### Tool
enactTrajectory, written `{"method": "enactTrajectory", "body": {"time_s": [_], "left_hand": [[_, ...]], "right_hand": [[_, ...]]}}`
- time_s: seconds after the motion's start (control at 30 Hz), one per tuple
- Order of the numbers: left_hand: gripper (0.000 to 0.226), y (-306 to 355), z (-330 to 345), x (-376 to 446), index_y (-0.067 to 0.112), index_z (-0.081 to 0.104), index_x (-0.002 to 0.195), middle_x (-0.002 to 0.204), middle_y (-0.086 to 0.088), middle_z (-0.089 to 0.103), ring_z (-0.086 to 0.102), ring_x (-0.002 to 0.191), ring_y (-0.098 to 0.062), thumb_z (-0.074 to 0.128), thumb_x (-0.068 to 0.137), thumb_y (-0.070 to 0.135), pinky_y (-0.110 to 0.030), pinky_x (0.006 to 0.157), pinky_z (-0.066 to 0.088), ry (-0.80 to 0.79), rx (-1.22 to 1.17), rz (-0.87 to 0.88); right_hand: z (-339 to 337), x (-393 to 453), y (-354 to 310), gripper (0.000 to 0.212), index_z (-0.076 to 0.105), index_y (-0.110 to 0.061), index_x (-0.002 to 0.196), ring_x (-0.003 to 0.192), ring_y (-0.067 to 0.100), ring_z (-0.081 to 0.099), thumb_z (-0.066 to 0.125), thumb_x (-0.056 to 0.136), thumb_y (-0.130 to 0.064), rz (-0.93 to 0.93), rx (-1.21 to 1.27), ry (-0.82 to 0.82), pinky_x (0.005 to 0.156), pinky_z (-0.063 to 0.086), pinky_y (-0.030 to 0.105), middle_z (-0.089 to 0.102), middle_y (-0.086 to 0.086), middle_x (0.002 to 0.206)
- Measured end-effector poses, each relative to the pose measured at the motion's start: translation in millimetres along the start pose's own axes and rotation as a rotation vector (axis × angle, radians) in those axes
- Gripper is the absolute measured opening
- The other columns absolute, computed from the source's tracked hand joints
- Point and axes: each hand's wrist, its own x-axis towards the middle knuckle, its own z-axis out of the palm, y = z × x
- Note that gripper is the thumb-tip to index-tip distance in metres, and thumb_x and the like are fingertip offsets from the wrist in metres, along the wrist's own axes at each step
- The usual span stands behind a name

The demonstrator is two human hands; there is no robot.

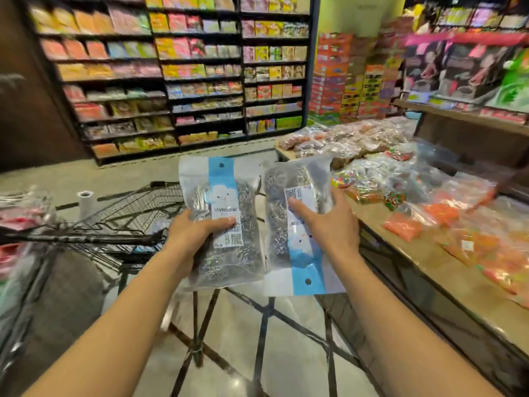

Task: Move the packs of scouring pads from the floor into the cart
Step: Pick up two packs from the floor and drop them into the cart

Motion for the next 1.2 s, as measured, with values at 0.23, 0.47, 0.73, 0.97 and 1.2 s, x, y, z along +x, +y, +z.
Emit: {"method": "enactTrajectory", "body": {"time_s": [0.23,0.47,0.73,0.97,1.2], "left_hand": [[0.046,0,-41,112,-0.001,0.057,0.116,0.100,-0.022,0.072,0.057,0.035,0.001,0.083,0.078,0.000,-0.013,0.037,0.046,0.014,-0.052,-0.041],[0.067,0,-94,245,0.008,0.058,0.124,0.103,-0.011,0.078,0.079,0.077,-0.022,0.091,0.066,0.006,-0.030,0.058,0.062,0.001,-0.086,-0.084],[0.059,4,-117,354,0.011,0.065,0.120,0.098,-0.011,0.080,0.079,0.086,-0.031,0.090,0.067,0.003,-0.050,0.084,0.062,0.065,-0.158,-0.124],[0.063,-2,-118,452,0.016,0.066,0.114,0.100,-0.008,0.081,0.078,0.093,-0.031,0.093,0.058,0.010,-0.053,0.094,0.057,0.143,-0.178,-0.136],[0.062,-17,-120,544,0.011,0.062,0.126,0.104,-0.016,0.079,0.077,0.092,-0.037,0.088,0.069,0.006,-0.050,0.080,0.063,0.307,-0.331,-0.206]], "right_hand": [[116,86,5,0.081,0.052,-0.028,0.141,0.127,0.030,0.056,0.079,0.075,-0.067,0.018,-0.023,-0.054,0.087,0.043,0.036,0.063,0.003,0.134],[225,177,5,0.071,0.055,-0.036,0.123,0.122,0.018,0.054,0.078,0.068,-0.074,0.076,-0.049,-0.055,0.100,0.050,0.047,0.063,-0.016,0.120],[317,269,11,0.088,0.055,-0.041,0.125,0.116,0.023,0.063,0.069,0.054,-0.092,0.074,-0.067,-0.080,0.094,0.054,0.053,0.069,-0.013,0.118],[386,359,25,0.076,0.058,-0.035,0.127,0.113,0.023,0.064,0.078,0.066,-0.076,0.060,-0.051,-0.212,0.093,0.054,0.044,0.069,-0.009,0.118],[466,462,33,0.116,0.049,-0.036,0.139,0.116,0.026,0.066,0.059,0.045,-0.102,0.017,-0.104,-0.406,0.094,0.056,0.051,0.068,-0.003,0.130]]}}
